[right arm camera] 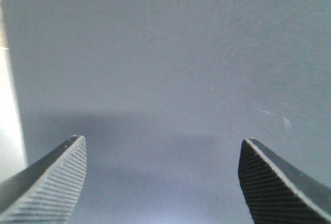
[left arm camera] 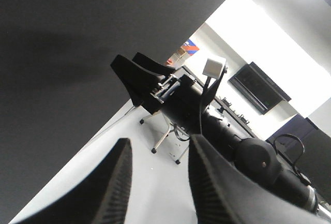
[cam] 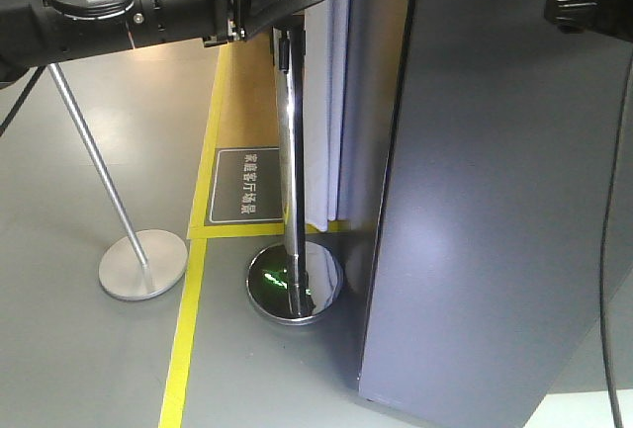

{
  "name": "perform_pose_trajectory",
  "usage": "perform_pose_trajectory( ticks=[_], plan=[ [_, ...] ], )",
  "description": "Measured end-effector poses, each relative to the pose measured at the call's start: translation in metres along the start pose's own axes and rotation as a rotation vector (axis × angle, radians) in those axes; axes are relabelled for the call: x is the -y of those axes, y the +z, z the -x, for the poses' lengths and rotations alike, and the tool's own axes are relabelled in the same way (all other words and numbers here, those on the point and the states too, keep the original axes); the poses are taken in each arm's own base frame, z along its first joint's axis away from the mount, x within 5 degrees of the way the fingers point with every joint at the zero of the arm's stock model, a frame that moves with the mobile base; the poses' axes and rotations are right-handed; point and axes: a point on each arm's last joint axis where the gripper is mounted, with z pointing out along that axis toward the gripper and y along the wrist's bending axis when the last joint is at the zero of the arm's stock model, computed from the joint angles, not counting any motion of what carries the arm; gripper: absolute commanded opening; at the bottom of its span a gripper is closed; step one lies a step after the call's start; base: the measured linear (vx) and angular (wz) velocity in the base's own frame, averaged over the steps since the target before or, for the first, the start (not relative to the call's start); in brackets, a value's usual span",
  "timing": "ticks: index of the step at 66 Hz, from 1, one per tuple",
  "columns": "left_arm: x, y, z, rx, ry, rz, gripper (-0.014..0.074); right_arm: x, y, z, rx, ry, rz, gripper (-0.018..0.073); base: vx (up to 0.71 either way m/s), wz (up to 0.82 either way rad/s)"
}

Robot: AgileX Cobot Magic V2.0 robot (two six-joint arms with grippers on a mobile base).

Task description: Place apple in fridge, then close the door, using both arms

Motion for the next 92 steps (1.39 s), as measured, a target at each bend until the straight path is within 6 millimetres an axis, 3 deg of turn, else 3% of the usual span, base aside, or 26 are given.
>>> perform_pose_trajectory(
  ticks=[40, 53, 67, 83, 92],
  plan=[
    [-0.001, 0.000, 0.001, 0.011, 0.001, 0.013, 0.0265, 0.031, 0.033, -0.009, -0.027, 0.032, -0.088, 0.0552, 0.00, 0.00],
    [-0.001, 0.000, 0.001, 0.011, 0.001, 0.013, 0.0265, 0.033, 0.043, -0.022, -0.062, 0.034, -0.091, 0.0552, 0.00, 0.00],
    [-0.001, 0.000, 0.001, 0.011, 0.001, 0.013, 0.0265, 0.033, 0.055, -0.017, -0.078, 0.046, -0.066, 0.0552, 0.00, 0.00],
    [-0.001, 0.000, 0.001, 0.014, 0.001, 0.016, 0.0265, 0.035, 0.080, -0.006, -0.096, 0.048, -0.021, 0.0552, 0.00, 0.00],
    [-0.002, 0.000, 0.001, 0.014, 0.001, 0.017, 0.0265, 0.034, 0.101, -0.012, -0.113, 0.039, -0.007, 0.0552, 0.00, 0.00]
  ],
)
